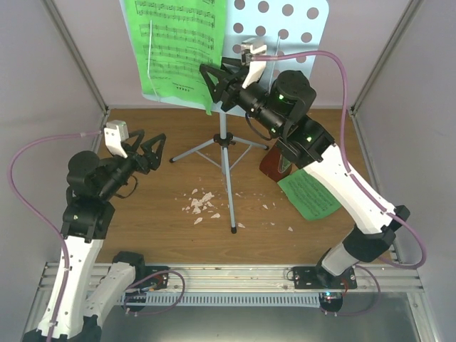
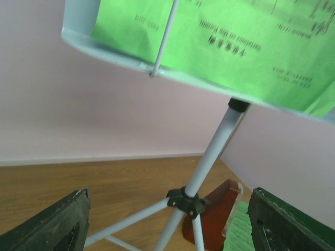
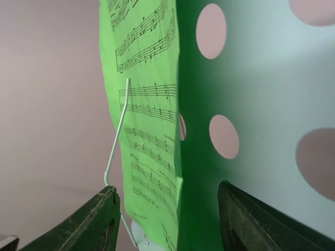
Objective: Pack up the instrument practice props
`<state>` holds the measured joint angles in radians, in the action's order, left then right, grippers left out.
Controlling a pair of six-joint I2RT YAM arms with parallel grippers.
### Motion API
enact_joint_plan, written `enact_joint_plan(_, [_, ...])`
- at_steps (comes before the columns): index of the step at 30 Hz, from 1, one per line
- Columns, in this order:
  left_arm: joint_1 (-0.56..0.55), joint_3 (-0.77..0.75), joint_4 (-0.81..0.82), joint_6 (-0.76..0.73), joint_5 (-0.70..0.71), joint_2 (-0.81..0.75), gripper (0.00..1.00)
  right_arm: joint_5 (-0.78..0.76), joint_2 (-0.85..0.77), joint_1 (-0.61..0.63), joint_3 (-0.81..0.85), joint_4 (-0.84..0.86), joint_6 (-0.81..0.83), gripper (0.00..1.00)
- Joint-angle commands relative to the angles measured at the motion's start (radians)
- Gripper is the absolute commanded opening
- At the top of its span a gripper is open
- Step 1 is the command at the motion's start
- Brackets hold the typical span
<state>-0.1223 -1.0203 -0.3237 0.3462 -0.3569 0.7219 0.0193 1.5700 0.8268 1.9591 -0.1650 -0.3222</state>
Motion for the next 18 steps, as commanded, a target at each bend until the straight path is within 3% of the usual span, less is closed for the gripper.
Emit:
enact_joint_plan(1, [0.006, -0.118, 0.027, -0.030, -0.025, 0.054, 0.82, -0.072, 0.040, 0.006, 0.055, 0.012, 0.010, 0.48])
enact_joint_plan(8, [0.017, -0.350, 0.023, -0.031, -0.059, 0.188, 0.80, -0.132, 0.056, 0.006, 0.064, 0.040, 0.015, 0.03])
enact_joint_plan(13, [0.030, -0.498, 0.034, -0.041, -0.093, 0.292, 0.73, -0.135, 0.055, 0.006, 0.062, 0.042, 0.017, 0.01])
enact_joint_plan(18, [0.040, -0.595, 0.042, -0.029, -0.166, 0.378, 0.57, -0.133, 0.051, 0.005, 0.059, 0.040, 0.017, 0.01])
